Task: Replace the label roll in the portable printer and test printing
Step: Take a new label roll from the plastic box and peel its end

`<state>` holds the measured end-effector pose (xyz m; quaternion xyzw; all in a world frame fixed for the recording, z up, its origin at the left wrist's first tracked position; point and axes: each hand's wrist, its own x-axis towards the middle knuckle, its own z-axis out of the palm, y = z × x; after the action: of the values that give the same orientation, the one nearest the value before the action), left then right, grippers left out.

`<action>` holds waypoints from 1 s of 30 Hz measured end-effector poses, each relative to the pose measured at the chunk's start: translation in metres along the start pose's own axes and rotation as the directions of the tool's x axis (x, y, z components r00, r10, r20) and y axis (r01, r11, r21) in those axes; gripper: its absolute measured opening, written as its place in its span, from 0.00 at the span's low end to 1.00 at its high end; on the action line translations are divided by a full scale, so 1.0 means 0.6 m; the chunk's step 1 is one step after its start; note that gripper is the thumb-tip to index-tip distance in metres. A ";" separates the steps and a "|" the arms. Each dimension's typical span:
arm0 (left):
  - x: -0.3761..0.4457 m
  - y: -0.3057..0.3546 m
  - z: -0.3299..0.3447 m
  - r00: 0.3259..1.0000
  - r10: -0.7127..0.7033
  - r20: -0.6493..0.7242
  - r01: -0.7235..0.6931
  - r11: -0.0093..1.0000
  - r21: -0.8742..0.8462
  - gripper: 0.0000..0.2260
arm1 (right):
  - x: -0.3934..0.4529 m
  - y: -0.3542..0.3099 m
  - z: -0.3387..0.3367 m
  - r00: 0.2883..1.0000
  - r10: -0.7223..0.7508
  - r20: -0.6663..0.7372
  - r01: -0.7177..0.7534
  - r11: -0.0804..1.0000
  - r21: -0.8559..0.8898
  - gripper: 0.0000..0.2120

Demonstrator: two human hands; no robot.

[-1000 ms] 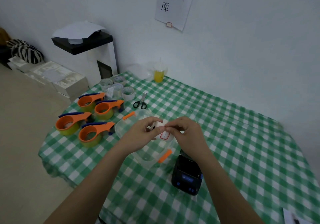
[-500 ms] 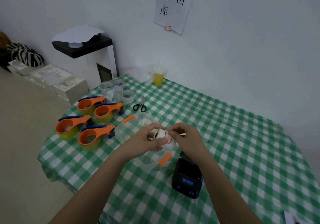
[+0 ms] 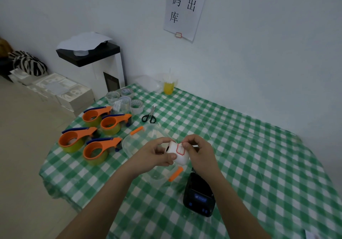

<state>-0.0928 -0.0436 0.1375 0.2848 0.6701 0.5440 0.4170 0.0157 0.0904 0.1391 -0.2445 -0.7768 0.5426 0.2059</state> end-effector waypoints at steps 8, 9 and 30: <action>0.000 -0.002 0.003 0.999 -0.035 0.008 0.036 0.997 -0.068 0.17 | -0.005 0.008 0.005 0.990 -0.121 -0.077 0.120 0.993 -0.020 0.15; 0.001 -0.001 0.004 0.999 -0.035 0.009 0.035 0.996 -0.079 0.16 | -0.005 0.009 0.007 0.989 -0.120 -0.089 0.120 0.993 0.002 0.15; 0.063 0.005 0.029 0.765 0.496 -0.410 -0.012 0.648 0.762 0.21 | -0.065 -0.057 0.038 0.958 0.288 -0.007 -0.239 0.806 0.542 0.04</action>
<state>-0.0964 -0.0025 0.1302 0.3385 0.8718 0.3514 -0.0437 0.0282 0.0400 0.1620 -0.3065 -0.5428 0.7495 0.2228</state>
